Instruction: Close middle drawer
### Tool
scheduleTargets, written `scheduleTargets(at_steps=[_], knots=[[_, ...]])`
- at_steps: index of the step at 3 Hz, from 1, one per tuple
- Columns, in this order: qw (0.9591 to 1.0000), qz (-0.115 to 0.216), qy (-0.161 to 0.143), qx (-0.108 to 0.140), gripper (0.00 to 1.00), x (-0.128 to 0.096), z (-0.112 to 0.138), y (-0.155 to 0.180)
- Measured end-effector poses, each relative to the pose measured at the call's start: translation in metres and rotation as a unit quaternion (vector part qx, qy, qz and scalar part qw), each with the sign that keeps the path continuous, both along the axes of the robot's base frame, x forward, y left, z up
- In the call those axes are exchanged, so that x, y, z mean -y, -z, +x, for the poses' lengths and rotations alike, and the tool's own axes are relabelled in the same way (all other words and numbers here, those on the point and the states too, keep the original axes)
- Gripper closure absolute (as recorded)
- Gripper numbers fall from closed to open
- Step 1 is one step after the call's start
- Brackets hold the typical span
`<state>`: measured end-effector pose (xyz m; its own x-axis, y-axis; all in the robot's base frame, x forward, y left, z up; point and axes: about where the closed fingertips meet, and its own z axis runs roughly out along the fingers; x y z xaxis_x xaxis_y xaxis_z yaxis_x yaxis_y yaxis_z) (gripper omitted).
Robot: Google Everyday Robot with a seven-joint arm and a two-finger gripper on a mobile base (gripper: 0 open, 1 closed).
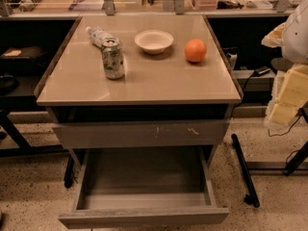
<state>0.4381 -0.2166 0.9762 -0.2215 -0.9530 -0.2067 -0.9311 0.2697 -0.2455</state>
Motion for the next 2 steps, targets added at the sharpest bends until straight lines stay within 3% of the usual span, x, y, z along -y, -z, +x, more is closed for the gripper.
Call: scheduleTargets(at_steps=[1, 2], knots=[[1.0000, 0.000, 0.000, 0.001, 0.00, 0.000, 0.000, 0.000], [0.9999, 0.005, -0.002, -0.015, 0.00, 0.004, -0.016, 0.028]])
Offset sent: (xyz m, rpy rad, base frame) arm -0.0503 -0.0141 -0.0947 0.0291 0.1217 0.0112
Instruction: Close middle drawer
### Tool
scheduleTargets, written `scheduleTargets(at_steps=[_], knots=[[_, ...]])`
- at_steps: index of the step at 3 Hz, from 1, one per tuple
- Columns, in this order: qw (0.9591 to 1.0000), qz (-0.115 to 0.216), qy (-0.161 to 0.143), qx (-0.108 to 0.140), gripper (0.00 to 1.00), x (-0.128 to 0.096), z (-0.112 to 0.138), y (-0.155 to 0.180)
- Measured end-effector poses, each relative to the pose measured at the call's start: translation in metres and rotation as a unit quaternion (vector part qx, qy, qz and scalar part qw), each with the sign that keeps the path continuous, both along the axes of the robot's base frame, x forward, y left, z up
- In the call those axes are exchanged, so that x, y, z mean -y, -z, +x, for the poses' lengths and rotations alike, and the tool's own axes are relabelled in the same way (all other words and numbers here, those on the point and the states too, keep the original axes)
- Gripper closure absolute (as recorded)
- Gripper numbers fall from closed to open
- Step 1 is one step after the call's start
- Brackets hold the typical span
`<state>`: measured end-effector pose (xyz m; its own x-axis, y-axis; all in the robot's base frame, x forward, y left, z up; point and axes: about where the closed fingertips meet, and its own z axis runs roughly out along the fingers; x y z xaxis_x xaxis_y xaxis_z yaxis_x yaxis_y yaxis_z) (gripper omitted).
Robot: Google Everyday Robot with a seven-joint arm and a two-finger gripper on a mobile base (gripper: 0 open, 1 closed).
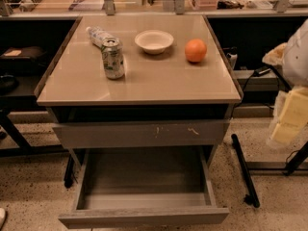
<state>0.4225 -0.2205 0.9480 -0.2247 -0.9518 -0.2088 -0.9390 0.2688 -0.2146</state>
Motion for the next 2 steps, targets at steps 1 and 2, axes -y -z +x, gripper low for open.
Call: scheduleTargets(at_steps=[1, 2], knots=[[0.9996, 0.011, -0.006, -0.025, 0.00, 0.005, -0.024, 0.047], [0.9988, 0.019, -0.010, -0.043, 0.02, 0.008, -0.041, 0.083]])
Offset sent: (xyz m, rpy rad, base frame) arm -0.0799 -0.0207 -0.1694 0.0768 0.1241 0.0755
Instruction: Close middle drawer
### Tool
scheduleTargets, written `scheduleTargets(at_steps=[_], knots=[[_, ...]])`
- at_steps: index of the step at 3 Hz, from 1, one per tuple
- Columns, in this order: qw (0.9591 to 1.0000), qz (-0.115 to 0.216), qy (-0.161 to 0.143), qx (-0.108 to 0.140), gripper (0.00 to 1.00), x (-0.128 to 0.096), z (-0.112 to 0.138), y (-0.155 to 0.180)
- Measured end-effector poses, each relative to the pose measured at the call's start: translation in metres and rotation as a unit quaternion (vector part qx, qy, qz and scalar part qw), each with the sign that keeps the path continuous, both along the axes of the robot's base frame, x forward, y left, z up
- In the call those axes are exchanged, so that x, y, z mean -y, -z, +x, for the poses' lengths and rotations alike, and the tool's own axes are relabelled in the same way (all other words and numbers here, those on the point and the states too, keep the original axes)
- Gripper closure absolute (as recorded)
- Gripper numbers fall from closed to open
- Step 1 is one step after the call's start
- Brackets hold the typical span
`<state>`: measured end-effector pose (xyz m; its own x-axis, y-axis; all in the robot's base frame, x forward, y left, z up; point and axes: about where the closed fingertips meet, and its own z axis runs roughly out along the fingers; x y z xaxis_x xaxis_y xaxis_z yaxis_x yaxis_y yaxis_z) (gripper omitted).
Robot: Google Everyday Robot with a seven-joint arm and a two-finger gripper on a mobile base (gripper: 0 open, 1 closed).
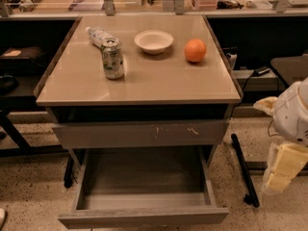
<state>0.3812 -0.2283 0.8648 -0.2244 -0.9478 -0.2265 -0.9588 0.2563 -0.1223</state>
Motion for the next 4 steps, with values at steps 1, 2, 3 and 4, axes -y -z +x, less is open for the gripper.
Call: scheduleTargets(at_steps=[1, 2, 3, 4], knots=[[0.9984, 0.055, -0.009, -0.002, 0.24, 0.007, -0.021, 0.066], [0.9954, 0.093, -0.021, -0.007, 0.48, 0.001, -0.025, 0.124], [0.9955, 0.093, -0.020, -0.005, 0.73, 0.001, -0.024, 0.126], [0.9955, 0.093, -0.020, -0.005, 0.94, 0.001, -0.024, 0.126]])
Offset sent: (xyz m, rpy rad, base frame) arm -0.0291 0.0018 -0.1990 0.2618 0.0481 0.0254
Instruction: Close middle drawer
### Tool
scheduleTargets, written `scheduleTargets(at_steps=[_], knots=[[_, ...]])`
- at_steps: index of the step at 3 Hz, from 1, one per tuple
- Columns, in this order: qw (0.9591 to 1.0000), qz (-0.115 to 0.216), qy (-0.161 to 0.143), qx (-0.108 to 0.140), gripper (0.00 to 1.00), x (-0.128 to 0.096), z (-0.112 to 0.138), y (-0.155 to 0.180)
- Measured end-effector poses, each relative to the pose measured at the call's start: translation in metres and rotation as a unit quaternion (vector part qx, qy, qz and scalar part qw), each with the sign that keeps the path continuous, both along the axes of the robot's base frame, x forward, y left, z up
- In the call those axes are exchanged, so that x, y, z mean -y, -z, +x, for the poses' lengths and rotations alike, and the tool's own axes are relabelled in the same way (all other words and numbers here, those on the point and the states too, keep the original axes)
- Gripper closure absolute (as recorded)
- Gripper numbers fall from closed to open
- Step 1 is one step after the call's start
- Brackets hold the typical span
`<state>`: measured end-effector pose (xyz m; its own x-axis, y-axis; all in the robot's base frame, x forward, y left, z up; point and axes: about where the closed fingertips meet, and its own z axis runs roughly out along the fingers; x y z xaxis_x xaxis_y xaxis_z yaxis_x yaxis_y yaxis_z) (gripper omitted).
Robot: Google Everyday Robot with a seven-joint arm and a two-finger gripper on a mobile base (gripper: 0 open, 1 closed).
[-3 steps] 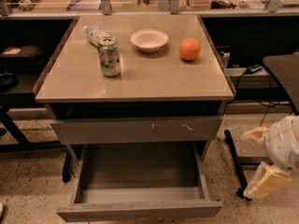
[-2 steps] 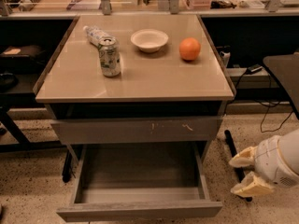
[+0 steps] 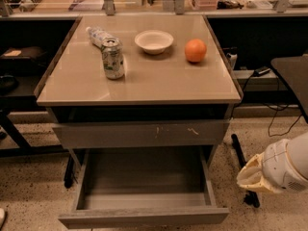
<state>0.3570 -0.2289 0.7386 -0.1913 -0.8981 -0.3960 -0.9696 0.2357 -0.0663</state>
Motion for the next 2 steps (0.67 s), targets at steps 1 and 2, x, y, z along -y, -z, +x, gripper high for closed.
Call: scheduleTargets(at_steps=[1, 2], knots=[[0.9999, 0.005, 0.005, -0.009, 1.00, -0.008, 0.006, 0.027], [0.9986, 0.023, 0.040, -0.026, 1.00, -0.009, 0.015, 0.090]])
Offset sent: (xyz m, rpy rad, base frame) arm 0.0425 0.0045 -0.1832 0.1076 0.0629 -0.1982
